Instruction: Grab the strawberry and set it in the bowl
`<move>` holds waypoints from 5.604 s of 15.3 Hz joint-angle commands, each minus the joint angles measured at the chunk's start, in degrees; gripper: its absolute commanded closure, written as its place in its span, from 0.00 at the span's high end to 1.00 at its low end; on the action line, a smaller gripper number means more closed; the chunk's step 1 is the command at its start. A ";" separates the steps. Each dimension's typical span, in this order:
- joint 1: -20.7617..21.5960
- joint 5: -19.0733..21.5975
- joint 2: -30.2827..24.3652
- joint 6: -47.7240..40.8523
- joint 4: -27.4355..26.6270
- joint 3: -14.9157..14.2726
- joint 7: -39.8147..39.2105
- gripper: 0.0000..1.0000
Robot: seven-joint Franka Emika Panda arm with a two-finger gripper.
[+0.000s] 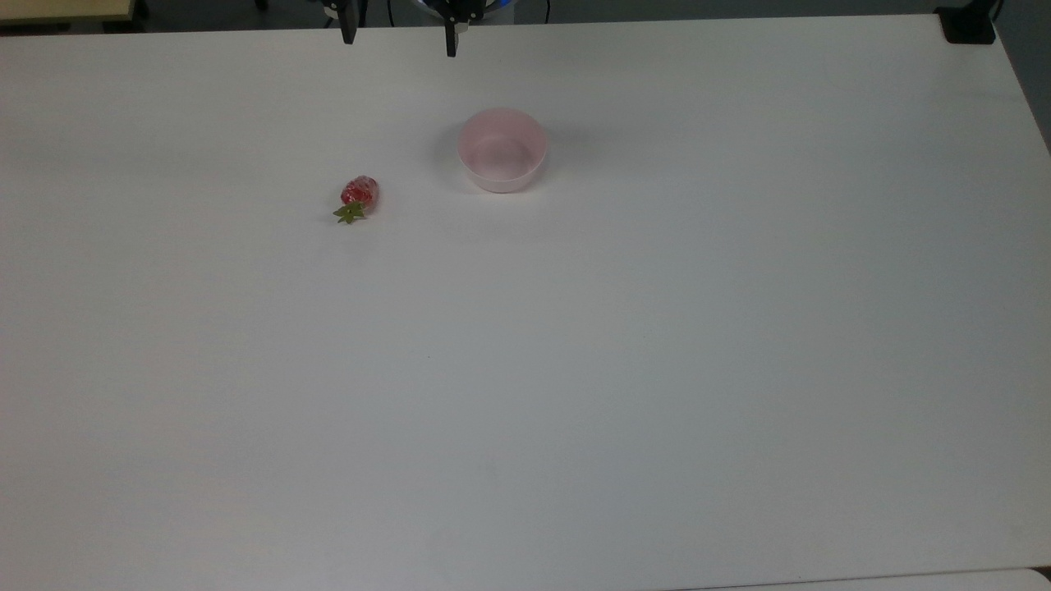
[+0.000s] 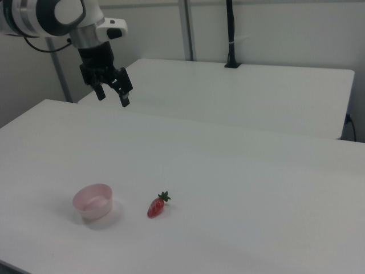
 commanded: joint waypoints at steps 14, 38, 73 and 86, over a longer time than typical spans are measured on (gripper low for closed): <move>0.05 0.55 -0.88 -1.53 -3.10 -1.13 -17.45 1.00; -9.19 -1.32 14.23 28.53 -25.08 -0.78 -5.56 0.57; -2.15 1.51 3.44 -7.20 -7.63 10.65 13.09 1.00; 3.65 1.51 -4.31 -3.67 -0.55 -2.53 4.75 1.00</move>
